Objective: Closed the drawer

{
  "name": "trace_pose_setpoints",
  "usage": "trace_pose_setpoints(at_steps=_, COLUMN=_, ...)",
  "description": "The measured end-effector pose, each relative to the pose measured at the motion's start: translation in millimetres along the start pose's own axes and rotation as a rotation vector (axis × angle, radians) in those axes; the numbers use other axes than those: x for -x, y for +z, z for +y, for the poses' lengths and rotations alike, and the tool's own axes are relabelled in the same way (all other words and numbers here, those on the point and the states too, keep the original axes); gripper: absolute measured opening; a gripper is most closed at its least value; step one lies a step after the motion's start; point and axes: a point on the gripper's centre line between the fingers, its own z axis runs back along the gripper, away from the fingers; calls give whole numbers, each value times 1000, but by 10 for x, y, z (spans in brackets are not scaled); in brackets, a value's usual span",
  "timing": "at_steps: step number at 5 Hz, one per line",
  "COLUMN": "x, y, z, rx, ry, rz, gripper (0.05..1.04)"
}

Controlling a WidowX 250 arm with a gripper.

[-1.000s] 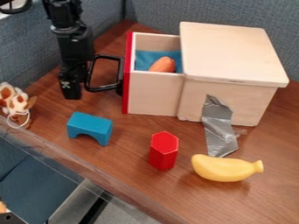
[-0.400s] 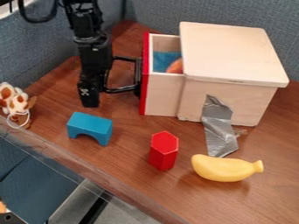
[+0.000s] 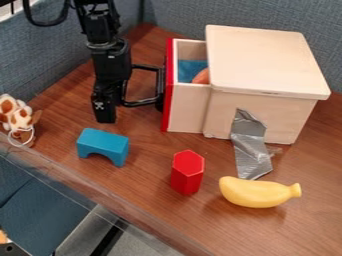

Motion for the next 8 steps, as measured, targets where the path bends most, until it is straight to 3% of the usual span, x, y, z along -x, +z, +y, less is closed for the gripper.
trace_pose_setpoints(at_steps=8, x=-627, y=-110, z=104, rx=20, ry=-86, rz=-31, gripper=999)
